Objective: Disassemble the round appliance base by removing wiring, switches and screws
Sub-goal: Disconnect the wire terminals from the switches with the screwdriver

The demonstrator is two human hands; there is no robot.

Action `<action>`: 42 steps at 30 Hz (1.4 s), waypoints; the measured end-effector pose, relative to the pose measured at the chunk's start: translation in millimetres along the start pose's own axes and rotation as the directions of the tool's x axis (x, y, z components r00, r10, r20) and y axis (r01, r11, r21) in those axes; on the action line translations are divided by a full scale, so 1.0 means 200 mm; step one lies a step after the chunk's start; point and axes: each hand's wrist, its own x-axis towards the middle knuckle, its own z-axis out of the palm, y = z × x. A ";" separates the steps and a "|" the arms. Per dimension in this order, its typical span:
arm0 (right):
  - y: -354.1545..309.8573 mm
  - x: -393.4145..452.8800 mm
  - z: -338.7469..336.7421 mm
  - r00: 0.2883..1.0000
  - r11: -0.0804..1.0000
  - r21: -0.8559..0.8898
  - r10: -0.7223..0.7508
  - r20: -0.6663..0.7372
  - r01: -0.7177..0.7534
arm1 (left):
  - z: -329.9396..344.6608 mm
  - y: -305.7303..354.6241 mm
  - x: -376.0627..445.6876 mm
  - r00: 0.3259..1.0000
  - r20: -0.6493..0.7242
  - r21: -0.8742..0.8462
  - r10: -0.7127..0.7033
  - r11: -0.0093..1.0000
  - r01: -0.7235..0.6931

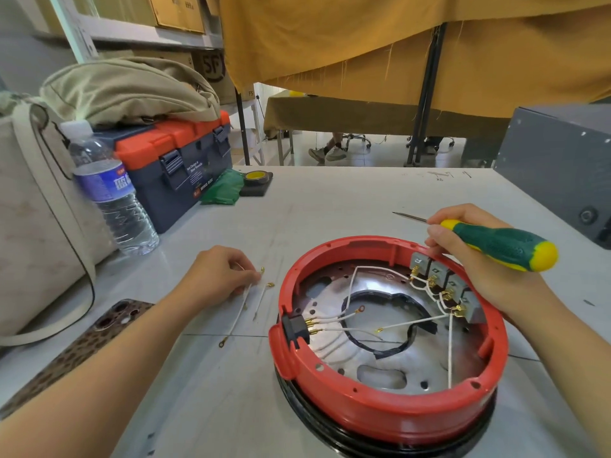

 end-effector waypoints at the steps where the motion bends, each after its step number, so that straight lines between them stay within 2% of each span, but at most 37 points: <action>1: -0.01 0.00 0.00 1.000 1.000 0.008 0.002 -0.002 -0.002 | 0.00 0.01 0.00 1.000 -0.004 0.008 0.001 1.000 -0.001; 5: -0.03 0.00 0.01 1.000 1.000 0.020 0.000 -0.012 0.001 | -0.01 0.09 -0.01 0.996 -0.048 0.104 0.073 0.992 -0.068; 8: -0.06 0.00 0.01 0.999 0.990 0.143 0.027 -0.046 -0.020 | 0.00 0.23 -0.04 0.960 -0.072 0.144 0.271 0.955 -0.259; 10: -0.08 0.00 0.01 0.996 0.976 0.214 0.053 -0.078 -0.035 | 0.01 0.34 -0.07 0.898 -0.049 0.120 0.438 0.895 -0.430; 12: -0.08 0.00 0.01 0.994 0.969 0.240 0.072 -0.087 -0.049 | 0.04 0.45 -0.09 0.818 0.039 0.102 0.574 0.812 -0.575; 14: -0.09 -0.01 0.01 0.991 0.963 0.261 0.095 -0.093 -0.068 | 0.09 0.54 -0.10 0.734 0.187 0.121 0.653 0.727 -0.676; 16: -0.10 -0.01 0.01 0.989 0.961 0.265 0.106 -0.099 -0.077 | 0.14 0.61 -0.10 0.665 0.329 0.164 0.670 0.653 -0.739; 18: -0.10 -0.01 0.00 0.988 0.963 0.257 0.112 -0.107 -0.081 | 0.20 0.65 -0.09 0.632 0.417 0.208 0.653 0.608 -0.766; 22: -0.10 -0.01 -0.01 0.984 0.969 0.234 0.116 -0.135 -0.082 | 0.26 0.67 -0.06 0.635 0.481 0.271 0.605 0.586 -0.764; 30: -0.13 0.00 -0.03 0.963 0.974 0.219 0.113 -0.243 -0.059 | 0.28 0.66 -0.05 0.683 0.437 0.447 0.585 0.518 -0.729; 38: -0.17 0.01 -0.10 0.895 0.959 0.283 0.130 -0.426 -0.005 | 0.30 0.65 -0.05 0.782 0.299 0.589 0.547 0.540 -0.602; 42: -0.18 0.02 -0.13 0.869 0.945 0.327 0.148 -0.472 0.017 | 0.30 0.64 -0.06 0.830 0.227 0.662 0.509 0.545 -0.515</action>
